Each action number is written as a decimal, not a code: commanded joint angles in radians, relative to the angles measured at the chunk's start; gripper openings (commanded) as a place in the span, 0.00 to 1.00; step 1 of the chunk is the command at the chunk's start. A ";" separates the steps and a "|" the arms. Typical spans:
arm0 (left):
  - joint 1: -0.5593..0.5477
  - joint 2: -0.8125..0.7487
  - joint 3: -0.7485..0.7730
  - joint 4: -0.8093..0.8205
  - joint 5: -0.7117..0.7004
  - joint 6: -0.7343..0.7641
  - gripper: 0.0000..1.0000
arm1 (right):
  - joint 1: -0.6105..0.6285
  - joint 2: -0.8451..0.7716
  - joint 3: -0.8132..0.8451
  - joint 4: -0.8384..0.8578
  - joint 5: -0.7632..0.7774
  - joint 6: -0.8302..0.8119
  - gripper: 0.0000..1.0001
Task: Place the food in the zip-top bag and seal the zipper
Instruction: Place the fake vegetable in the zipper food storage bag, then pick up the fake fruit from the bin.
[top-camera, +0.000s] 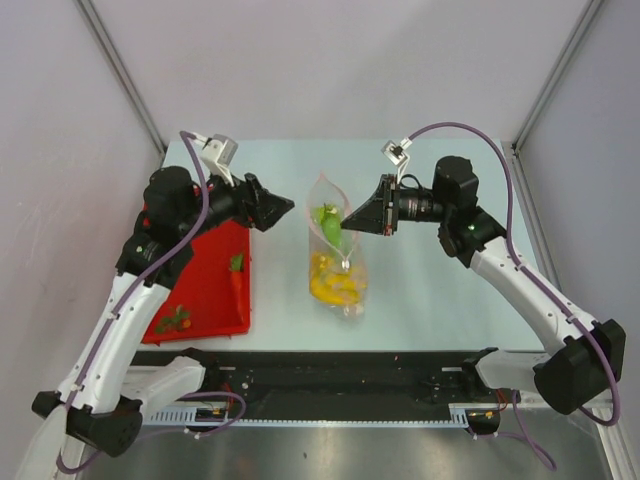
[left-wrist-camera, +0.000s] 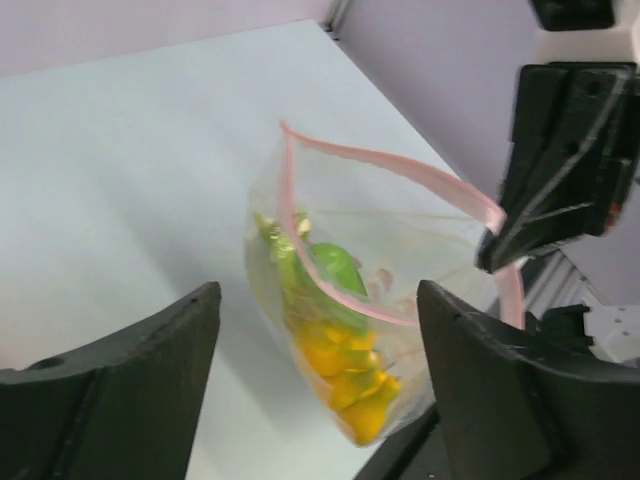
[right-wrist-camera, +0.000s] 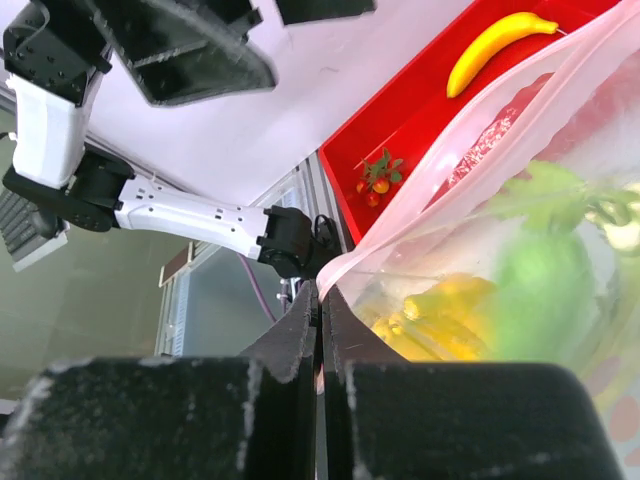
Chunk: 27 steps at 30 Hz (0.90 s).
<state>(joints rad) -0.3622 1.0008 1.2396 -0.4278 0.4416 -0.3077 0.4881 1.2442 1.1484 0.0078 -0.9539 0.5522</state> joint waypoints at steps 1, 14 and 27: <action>-0.029 -0.034 -0.031 0.007 0.105 0.012 0.80 | 0.006 0.003 0.008 0.139 -0.026 0.061 0.00; 0.333 0.134 0.067 -0.294 -0.084 0.428 1.00 | -0.003 0.027 0.059 -0.083 0.055 -0.067 0.00; 0.595 0.735 0.345 -0.448 -0.279 1.027 0.91 | 0.000 0.073 0.108 -0.224 0.135 -0.155 0.00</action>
<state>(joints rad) 0.2287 1.6058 1.4513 -0.8314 0.2245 0.4904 0.4885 1.3079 1.1873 -0.1600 -0.8669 0.4503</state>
